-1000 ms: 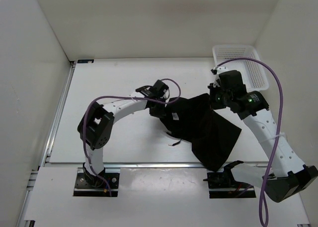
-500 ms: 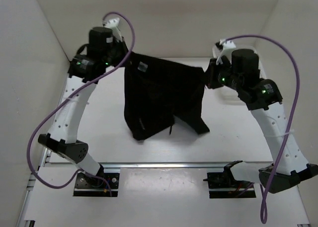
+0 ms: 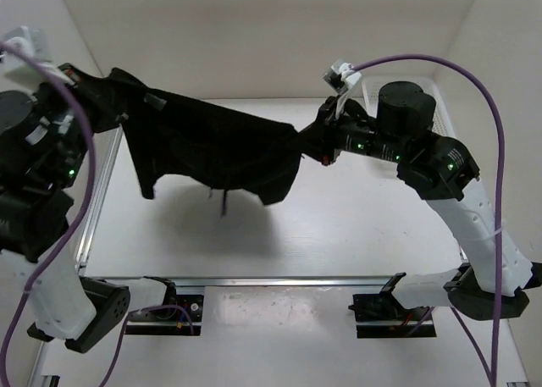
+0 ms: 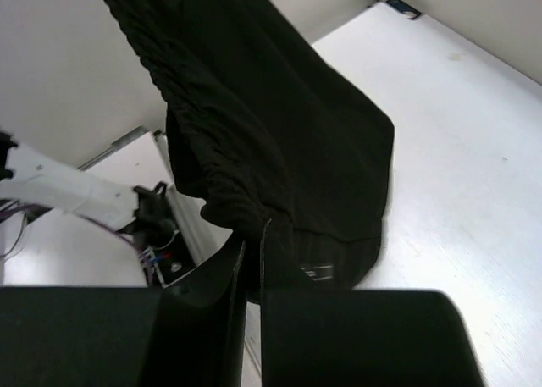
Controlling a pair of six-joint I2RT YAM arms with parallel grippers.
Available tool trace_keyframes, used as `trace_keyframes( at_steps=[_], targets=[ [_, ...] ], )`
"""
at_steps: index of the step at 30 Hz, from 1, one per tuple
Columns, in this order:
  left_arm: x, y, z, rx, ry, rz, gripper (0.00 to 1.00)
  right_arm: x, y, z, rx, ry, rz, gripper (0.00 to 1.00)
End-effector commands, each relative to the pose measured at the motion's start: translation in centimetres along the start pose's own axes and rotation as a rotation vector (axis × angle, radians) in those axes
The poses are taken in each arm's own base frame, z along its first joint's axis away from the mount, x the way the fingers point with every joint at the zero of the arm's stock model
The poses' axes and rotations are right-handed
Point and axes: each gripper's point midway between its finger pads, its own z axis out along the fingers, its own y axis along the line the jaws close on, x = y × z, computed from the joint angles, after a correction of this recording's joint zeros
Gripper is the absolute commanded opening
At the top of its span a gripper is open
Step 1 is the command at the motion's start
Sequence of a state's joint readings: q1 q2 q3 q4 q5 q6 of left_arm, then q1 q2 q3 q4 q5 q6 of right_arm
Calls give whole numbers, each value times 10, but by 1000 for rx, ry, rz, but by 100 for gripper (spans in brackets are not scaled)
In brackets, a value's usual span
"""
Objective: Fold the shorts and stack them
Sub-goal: Flatten the shorts out
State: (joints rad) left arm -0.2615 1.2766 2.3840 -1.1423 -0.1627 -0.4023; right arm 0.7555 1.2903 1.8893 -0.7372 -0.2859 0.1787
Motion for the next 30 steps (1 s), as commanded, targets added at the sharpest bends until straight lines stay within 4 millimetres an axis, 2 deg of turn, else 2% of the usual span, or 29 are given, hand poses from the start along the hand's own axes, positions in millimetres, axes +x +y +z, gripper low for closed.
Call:
trace_keyframes(
  at_steps=[1, 4, 5, 7, 8, 10, 11, 12, 13, 14, 15, 16, 17, 18, 19, 20, 21, 22, 23, 24, 25, 26, 27, 28, 29, 30],
  targets=[
    [-41, 24, -9, -147, -164, 0, 10, -8, 20, -21, -9, -35, -24, 0],
    [-45, 23, 8, -157, -172, 28, 10, -14, 11, -22, 66, -59, 7, 0],
    [-39, 22, 31, -163, -156, 33, 10, -7, 3, -18, 102, -46, 43, 0],
    [-28, 18, 62, -151, -123, 49, 10, -1, -22, -15, 221, -46, 102, 0],
    [-6, 13, 102, -130, -59, 62, 10, 18, -44, -5, 298, -11, 192, 0],
    [8, 5, 139, -98, -27, 56, 10, 42, -74, 0, 409, 18, 288, 0],
    [49, 3, 186, -85, 75, 72, 10, 72, -107, 0, 524, 50, 352, 0],
    [67, -4, 208, -64, 105, 76, 10, 91, -122, 4, 572, 58, 455, 0],
    [69, -10, 222, -36, 100, 72, 30, 101, -137, 3, 612, 35, 522, 0],
    [116, -8, 260, -14, 198, 80, 54, 145, -170, -2, 720, 84, 625, 0],
    [132, -8, 269, -7, 240, 68, 78, 163, -181, -1, 756, 77, 726, 0],
    [146, -8, 273, 4, 280, 60, 100, 183, -204, 0, 773, 91, 813, 3],
    [158, -8, 275, 16, 317, 59, 100, 202, -210, 3, 764, 135, 856, 14],
    [162, -6, 273, 11, 331, 61, 100, 233, -219, 6, 788, 215, 888, 52],
    [172, -1, 271, 0, 364, 78, 100, 245, -220, 5, 801, 264, 889, 64],
    [169, 3, 266, -20, 358, 92, 100, 253, -223, 2, 831, 293, 879, 71],
    [153, 0, 252, -9, 334, 102, 100, 260, -229, -5, 872, 312, 842, 81],
    [160, 13, 247, -37, 366, 114, 100, 263, -227, -6, 878, 329, 823, 82],
    [157, 22, 240, -56, 376, 122, 100, 263, -230, -8, 892, 330, 806, 82],
    [146, 23, 221, -65, 367, 135, 100, 265, -231, -11, 907, 342, 793, 82],
    [144, 32, 214, -89, 368, 135, 100, 262, -231, -10, 903, 345, 761, 82],
    [170, 44, 206, -120, 450, 143, 100, 265, -230, -13, 920, 362, 740, 78],
    [163, 46, 188, -127, 440, 145, 100, 262, -231, -15, 926, 363, 723, 74],
    [175, 52, 180, -140, 474, 148, 100, 256, -230, -13, 915, 364, 682, 65],
    [214, 72, 171, -194, 578, 154, 98, 257, -228, -11, 911, 386, 659, 56],
    [231, 79, 160, -222, 624, 133, 96, 263, -228, -8, 903, 414, 640, 50]
  ],
)
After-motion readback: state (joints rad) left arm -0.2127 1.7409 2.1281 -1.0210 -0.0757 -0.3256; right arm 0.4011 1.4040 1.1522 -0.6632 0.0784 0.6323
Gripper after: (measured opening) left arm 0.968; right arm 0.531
